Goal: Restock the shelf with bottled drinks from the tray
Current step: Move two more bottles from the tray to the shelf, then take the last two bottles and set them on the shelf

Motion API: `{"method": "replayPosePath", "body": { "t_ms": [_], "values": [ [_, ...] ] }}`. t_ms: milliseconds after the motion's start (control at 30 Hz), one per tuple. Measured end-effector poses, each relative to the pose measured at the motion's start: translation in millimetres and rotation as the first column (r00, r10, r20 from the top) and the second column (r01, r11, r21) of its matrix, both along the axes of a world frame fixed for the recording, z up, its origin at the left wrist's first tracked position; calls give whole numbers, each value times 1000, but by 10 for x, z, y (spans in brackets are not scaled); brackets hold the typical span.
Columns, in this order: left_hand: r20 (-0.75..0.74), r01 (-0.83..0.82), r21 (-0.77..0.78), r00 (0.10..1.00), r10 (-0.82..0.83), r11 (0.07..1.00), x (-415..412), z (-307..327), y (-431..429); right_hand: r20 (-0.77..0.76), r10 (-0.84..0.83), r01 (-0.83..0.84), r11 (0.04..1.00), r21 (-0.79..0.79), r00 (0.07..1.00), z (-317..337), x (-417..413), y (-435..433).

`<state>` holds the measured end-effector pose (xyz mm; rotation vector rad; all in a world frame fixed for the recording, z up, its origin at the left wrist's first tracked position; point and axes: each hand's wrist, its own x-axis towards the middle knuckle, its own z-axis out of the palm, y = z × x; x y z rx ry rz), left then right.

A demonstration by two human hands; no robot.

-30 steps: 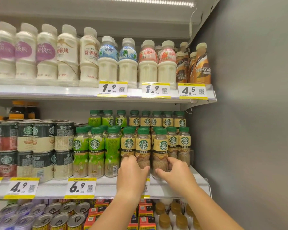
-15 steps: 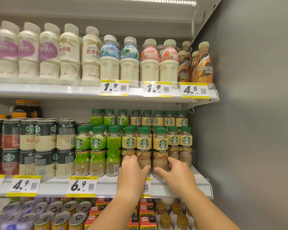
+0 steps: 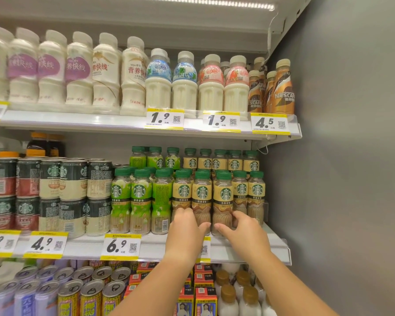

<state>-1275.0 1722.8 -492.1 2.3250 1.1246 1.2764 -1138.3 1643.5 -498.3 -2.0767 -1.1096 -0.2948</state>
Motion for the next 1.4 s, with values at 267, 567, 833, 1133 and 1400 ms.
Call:
{"method": "replayPosePath", "body": {
  "t_ms": [267,567,833,1133,1400],
  "values": [
    [-375,81,442,921,102,893,-581,-357,-21,350,-51,114,981,-160,935,-235,-309,-338],
    [-582,266,396,813,17,879,-1414,-1103,-167,460,-28,169,948,-269,887,-968,-1085,-893],
    [-702,545,172,652,-286,820,-1906,-2368,-369,410,28,171,882,-439,911,-2217,-1708,-1328],
    [-735,621,-163,441,-514,767,-2586,-3982,-609,261,258,-2,715,-699,930,-3640,-2103,-1743],
    [-714,519,-545,124,-689,658,-3006,-5144,-872,-26,621,-362,422,-831,783,-5006,-2018,-2023]
  ]
}}
